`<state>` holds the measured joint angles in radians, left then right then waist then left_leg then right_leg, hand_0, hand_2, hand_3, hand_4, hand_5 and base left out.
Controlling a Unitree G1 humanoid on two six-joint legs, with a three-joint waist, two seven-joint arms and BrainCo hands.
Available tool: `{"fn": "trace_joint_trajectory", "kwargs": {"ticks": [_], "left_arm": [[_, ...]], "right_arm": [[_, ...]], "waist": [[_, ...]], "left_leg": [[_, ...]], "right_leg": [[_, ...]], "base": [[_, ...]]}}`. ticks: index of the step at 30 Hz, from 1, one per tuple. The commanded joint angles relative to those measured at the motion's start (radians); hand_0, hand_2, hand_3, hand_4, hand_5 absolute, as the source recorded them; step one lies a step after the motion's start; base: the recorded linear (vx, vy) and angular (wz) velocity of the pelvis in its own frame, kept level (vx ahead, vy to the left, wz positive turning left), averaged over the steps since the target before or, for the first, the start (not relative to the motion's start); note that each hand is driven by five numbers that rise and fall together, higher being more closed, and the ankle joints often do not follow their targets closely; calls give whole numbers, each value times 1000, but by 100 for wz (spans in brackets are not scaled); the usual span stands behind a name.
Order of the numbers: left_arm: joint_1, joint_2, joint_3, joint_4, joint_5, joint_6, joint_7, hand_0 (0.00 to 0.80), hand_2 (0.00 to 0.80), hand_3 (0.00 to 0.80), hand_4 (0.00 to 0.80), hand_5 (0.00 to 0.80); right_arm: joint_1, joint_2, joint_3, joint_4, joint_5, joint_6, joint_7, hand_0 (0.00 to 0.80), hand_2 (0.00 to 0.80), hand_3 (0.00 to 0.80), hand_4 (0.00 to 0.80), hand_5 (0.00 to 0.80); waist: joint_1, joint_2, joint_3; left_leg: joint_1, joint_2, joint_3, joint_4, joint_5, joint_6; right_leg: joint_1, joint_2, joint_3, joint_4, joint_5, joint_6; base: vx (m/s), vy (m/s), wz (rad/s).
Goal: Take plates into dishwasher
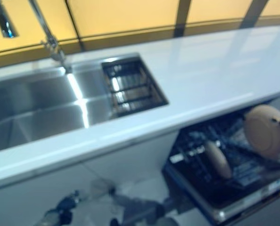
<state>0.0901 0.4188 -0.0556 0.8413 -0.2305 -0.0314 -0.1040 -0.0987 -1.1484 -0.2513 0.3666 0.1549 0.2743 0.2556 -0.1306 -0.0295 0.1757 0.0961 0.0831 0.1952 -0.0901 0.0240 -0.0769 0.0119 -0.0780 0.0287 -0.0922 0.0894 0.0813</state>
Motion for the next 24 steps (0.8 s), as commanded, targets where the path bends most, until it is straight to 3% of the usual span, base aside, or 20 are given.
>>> {"fn": "trace_joint_trajectory", "kwargs": {"ticks": [1,14,24], "left_arm": [[-43,51,17,5,5,-21,-14,0,0,0,0,0],[-41,14,10,-19,12,-5,16,0,0,0,0,0],[-58,12,-24,-31,1,-7,31,0,0,0,0,0]], "right_arm": [[-38,-49,-39,-13,-154,-88,-24,800,800,800,800,800],[-21,71,88,-121,-551,-129,-122,800,800,800,800,800],[-124,93,215,-38,-602,-137,-216,800,800,800,800,800]], "waist": [[5,-26,-26],[4,-2,-10],[27,17,16]], "left_leg": [[52,-9,-23,4,-66,32],[50,-10,-16,7,-64,37],[28,-16,-30,13,-61,35]], "right_leg": [[15,-16,-17,5,-3,62],[11,-20,-15,5,1,65],[-4,-33,-31,5,4,66]], "base": [[0,0,0],[-6,-2,-3],[-23,-38,0]]}}
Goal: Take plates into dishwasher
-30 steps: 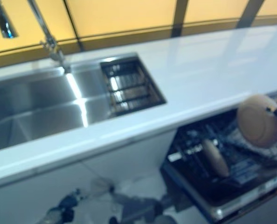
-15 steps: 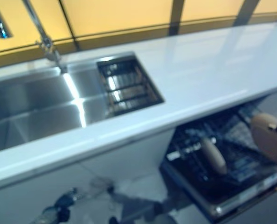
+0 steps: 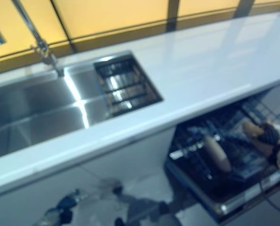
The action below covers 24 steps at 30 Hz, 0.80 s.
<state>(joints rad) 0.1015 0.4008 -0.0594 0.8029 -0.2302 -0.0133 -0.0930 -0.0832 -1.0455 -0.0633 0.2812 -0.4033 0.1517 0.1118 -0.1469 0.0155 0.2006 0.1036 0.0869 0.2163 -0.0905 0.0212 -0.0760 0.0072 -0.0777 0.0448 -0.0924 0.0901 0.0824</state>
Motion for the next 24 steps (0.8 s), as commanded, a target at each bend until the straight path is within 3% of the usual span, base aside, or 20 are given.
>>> {"fn": "trace_joint_trajectory", "kwargs": {"ticks": [1,24], "left_arm": [[-71,30,-23,6,-1,-28,20,0,0,0,0,0],[-133,17,-96,-78,-96,-9,51,0,0,0,0,0]], "right_arm": [[-150,-8,37,60,-50,-19,-79,800,800,800,800,800],[-352,-19,223,314,-60,28,-204,800,800,800,800,800]], "waist": [[45,-26,-5],[62,80,87]], "left_leg": [[18,-21,-52,15,-58,34],[-50,-50,-65,25,-40,23]], "right_leg": [[-1,-34,-48,5,3,66],[-66,-71,-60,14,13,62]], "base": [[-38,-45,0],[-21,-15,1]]}}
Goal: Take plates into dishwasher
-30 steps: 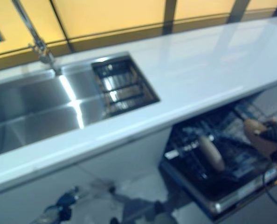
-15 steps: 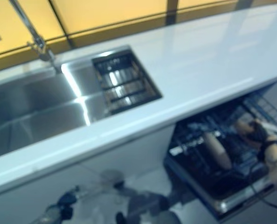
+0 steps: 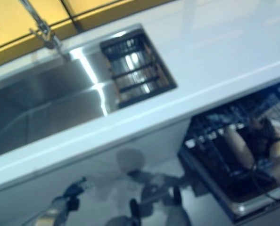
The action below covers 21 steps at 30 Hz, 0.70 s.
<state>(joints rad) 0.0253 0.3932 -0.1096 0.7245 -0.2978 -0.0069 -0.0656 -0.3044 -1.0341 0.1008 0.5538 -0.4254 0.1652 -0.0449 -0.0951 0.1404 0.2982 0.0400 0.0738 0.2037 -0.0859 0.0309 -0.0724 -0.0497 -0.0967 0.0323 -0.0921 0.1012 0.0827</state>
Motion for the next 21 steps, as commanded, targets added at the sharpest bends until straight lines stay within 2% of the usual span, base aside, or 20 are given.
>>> {"fn": "trace_joint_trajectory", "kwargs": {"ticks": [1,13,21], "left_arm": [[-64,24,-50,-2,-35,-16,29,0,0,0,0,0],[-97,19,-80,-22,-63,-15,48,0,0,0,0,0],[-102,18,-88,-32,-68,-9,51,0,0,0,0,0]], "right_arm": [[-138,-27,70,71,-38,22,-64,800,800,800,800,800],[-143,-5,84,200,7,88,-151,800,800,800,800,800],[-135,-14,58,211,33,113,-183,800,800,800,800,800]], "waist": [[11,-35,-3],[2,7,24],[-4,11,23]], "left_leg": [[9,-39,-52,21,-46,18],[1,-47,-50,18,-36,12],[3,-49,-50,14,-36,12]], "right_leg": [[-12,-54,-48,14,3,61],[-27,-68,-49,19,5,59],[-28,-66,-45,18,6,58]], "base": [[0,0,0],[-8,-2,1],[0,0,0]]}}
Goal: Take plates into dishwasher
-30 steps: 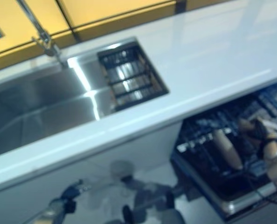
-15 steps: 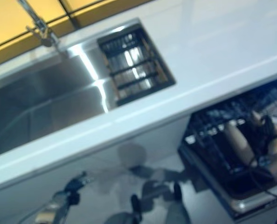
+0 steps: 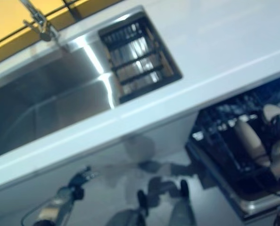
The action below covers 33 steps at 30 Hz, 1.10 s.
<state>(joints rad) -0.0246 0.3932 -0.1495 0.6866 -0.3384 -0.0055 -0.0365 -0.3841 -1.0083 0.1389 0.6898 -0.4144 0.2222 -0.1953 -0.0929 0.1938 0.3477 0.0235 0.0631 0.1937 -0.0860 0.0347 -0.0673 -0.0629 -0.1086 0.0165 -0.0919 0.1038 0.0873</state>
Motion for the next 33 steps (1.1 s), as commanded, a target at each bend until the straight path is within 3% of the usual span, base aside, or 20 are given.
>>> {"fn": "trace_joint_trajectory", "kwargs": {"ticks": [1,8,9,10,11,33], "left_arm": [[-52,17,-49,3,-27,-6,23,0,0,0,0,0],[-48,19,-42,-5,-19,10,22,0,0,0,0,0],[-45,18,-42,-7,-16,12,24,0,0,0,0,0],[-40,18,-42,-10,-13,13,25,0,0,0,0,0],[-36,17,-40,-8,-7,15,26,0,0,0,0,0],[52,49,0,54,69,-37,-24,0,0,0,0,0]], "right_arm": [[-51,-42,16,70,23,60,-35,800,800,800,800,800],[-19,-65,-21,42,19,85,-44,800,800,800,800,800],[-13,-67,-27,42,20,83,-48,649,649,649,649,649],[-5,-73,-34,41,25,83,-54,445,445,445,445,445],[7,-77,-47,33,24,86,-55,0,0,0,0,0],[127,-195,-205,8,33,68,-70,0,0,0,0,0]], "waist": [[-8,-44,-28],[-15,-66,-48],[-15,-69,-51],[-15,-74,-56],[-17,-81,-65],[-11,-198,-177]], "left_leg": [[22,-38,-39,13,-40,7],[35,-32,-34,11,-45,8],[37,-31,-34,10,-46,8],[41,-30,-35,10,-48,9],[47,-29,-34,9,-50,10],[107,10,-31,2,-71,14]], "right_leg": [[-13,-53,-28,17,4,53],[-2,-44,-20,14,2,54],[1,-42,-20,13,2,54],[6,-40,-18,12,2,54],[11,-37,-17,11,1,54],[71,2,6,5,-10,56]], "base": [[0,0,0],[0,0,0],[0,0,0],[0,0,0],[30,13,0],[33,10,-2]]}}
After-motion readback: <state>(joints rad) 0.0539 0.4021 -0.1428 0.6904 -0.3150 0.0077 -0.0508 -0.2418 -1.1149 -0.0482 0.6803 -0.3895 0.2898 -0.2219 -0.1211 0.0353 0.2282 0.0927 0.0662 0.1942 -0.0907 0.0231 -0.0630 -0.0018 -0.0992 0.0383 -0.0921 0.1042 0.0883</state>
